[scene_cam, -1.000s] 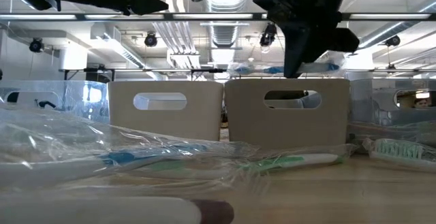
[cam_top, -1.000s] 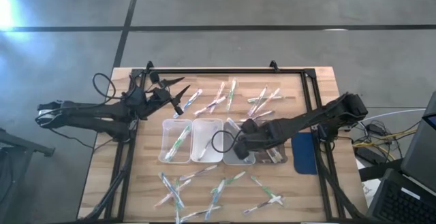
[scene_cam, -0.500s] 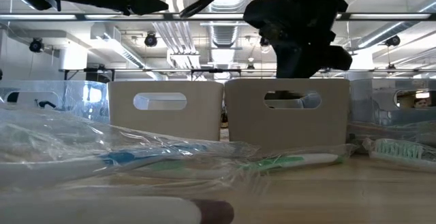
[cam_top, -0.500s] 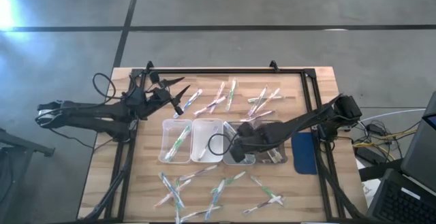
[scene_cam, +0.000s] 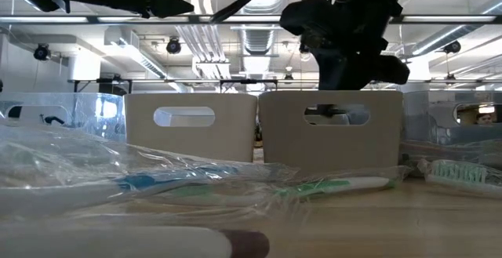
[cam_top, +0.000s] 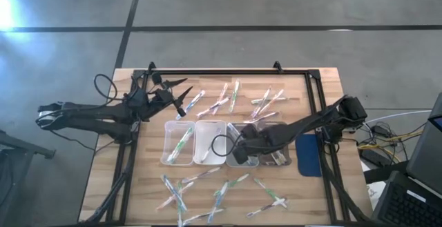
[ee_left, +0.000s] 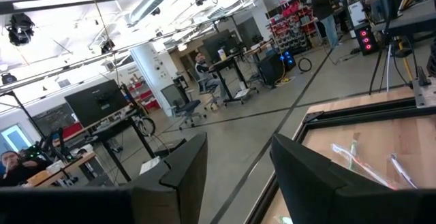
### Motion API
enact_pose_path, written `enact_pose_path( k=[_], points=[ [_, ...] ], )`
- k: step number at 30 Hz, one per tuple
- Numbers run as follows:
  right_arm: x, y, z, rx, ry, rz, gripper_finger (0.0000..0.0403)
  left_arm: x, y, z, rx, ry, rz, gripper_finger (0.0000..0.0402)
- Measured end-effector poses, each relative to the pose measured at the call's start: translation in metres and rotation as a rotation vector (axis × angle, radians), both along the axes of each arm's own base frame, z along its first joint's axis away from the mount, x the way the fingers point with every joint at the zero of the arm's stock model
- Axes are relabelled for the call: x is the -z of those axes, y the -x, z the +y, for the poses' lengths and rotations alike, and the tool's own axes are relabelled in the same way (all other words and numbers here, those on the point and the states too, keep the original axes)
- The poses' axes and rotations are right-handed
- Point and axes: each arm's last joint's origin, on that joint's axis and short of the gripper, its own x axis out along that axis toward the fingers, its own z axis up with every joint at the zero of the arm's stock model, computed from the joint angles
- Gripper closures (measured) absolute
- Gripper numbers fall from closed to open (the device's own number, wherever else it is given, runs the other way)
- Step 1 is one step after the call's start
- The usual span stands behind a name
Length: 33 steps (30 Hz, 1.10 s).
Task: Pick & Place Toothbrushes
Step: Put the blue toothbrush into the gray bin
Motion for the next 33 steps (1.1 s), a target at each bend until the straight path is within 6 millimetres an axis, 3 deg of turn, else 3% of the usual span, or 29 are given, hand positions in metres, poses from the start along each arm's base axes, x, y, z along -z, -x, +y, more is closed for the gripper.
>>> enact_pose_path(
  k=[13,23,33],
  points=[
    [0.03,0.009,0.0,0.017,-0.038,-0.027,0.0378,0.0,0.0,0.0,0.0,0.0,0.0,0.0232],
    [0.033,0.01,-0.001,0.011,-0.047,-0.058,0.0376,0.0,0.0,0.0,0.0,0.0,0.001,0.0232],
    [0.026,0.004,0.002,-0.011,-0.062,-0.075,0.0303,0.0,0.0,0.0,0.0,0.0,0.001,0.0232]
  ],
)
